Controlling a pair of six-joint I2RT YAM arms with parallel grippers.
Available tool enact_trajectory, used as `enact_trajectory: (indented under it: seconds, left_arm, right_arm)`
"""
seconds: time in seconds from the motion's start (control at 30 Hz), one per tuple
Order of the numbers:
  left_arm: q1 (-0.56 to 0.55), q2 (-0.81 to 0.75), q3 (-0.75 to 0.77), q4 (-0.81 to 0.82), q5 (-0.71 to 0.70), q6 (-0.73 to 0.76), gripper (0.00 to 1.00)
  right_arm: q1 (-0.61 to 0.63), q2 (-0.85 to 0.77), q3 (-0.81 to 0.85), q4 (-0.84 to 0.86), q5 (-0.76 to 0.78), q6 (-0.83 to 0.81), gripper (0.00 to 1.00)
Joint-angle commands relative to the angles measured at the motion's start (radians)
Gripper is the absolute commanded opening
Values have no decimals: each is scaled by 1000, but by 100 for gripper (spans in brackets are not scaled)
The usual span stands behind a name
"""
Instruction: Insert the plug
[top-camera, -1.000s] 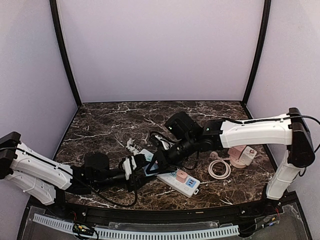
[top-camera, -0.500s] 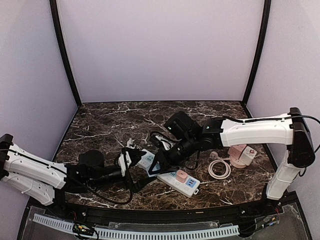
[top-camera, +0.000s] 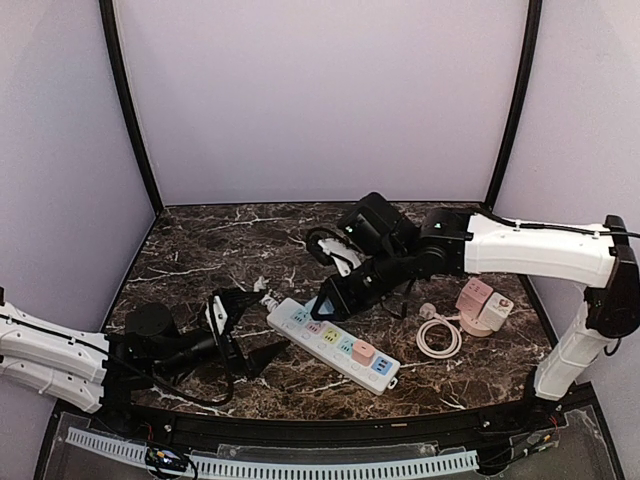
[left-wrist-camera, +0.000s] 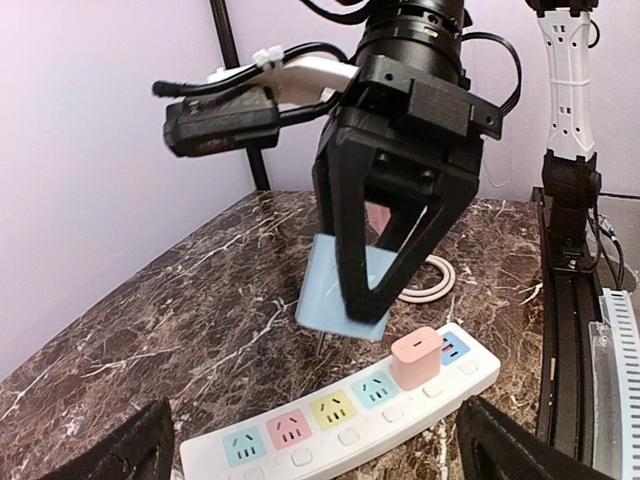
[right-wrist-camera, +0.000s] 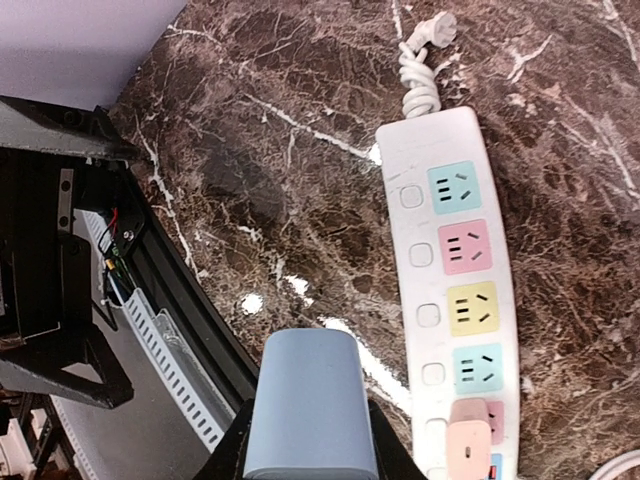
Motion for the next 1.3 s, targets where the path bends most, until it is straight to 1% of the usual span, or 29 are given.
enact_trajectory:
  seconds: [0.0, 0.23, 0.33, 0.53, 0.77, 0.93, 1.03, 1.27]
  left_arm:
    - [-4, -45, -38, -23, -115, -11, 99]
    - [-4, -49, -45, -24, -250, -8, 99]
    - [-4, -37, -47, -21, -312, -4, 99]
    - [-4, -24, -49, -17, -397, -1, 99]
    - [5, -61, -71, -11, -474, -5, 99]
    - [36, -73, -65, -59, -490, -55, 99]
    - [73, -96, -63, -106, -490, -93, 99]
    - [195, -176, -81, -199, -413, -229, 99]
  right_arm:
    - [1, -28, 61, -74, 126, -113, 0]
    - [1, 64, 218, -265, 202, -231, 0]
    - [1, 105, 245, -288, 258, -267, 0]
    - [-1, 234, 320, -380, 260, -326, 0]
    - [-3, 316, 360, -420, 228, -358, 0]
    - [-1, 366, 381, -445, 226, -367, 0]
    - [-2, 382, 386, -459, 240, -370, 0]
    - [-1, 423, 400, -475, 240, -380, 0]
